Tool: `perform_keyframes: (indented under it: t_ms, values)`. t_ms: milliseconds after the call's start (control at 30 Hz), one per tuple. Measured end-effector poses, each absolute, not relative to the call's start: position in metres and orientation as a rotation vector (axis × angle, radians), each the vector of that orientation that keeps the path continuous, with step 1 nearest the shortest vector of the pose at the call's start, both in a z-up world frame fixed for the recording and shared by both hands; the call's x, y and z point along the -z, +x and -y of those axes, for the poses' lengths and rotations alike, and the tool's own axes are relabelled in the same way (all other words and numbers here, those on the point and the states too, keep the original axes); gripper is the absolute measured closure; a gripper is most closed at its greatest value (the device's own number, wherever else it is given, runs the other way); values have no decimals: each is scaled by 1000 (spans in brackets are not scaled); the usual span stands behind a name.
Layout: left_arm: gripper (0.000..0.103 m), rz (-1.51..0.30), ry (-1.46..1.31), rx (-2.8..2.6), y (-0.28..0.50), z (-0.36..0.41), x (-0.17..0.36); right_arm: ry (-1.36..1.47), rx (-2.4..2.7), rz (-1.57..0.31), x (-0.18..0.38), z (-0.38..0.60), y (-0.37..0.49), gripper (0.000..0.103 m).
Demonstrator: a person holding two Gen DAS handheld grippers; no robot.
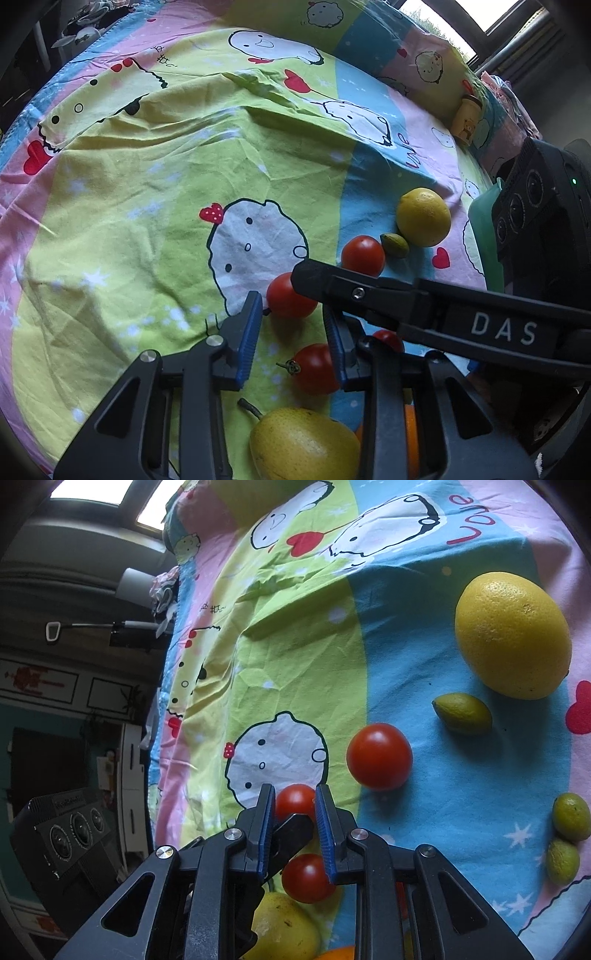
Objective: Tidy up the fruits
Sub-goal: 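Close the left gripper on a cherry tomato while the right gripper grasps another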
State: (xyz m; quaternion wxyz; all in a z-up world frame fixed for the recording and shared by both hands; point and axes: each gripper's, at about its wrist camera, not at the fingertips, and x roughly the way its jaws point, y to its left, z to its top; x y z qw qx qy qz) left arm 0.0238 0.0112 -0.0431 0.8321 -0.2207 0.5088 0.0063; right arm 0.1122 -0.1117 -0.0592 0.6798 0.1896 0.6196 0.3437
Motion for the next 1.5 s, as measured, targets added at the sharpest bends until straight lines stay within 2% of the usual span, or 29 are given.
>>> perform_keyframes:
  t_ms: [167,467,1133,1267,1500]
  values:
    - [75,-1074,-428,-34,25,-6,44,421,-773,-1404,63,110,112,77]
    - [75,-1042,-403,-26,23,-4,42,422,-785,-1382,61,110,110,77]
    - [75,-774,-313,72,7,34,-14,397,-773,-1082,-11,156,88,77]
    - [75,-818,-317,79,12,34,-8,396,-768,-1086,-9,158,89,77]
    - [75,-1002,-316,3,26,27,29,417,-725,-1274,37,140,102,77]
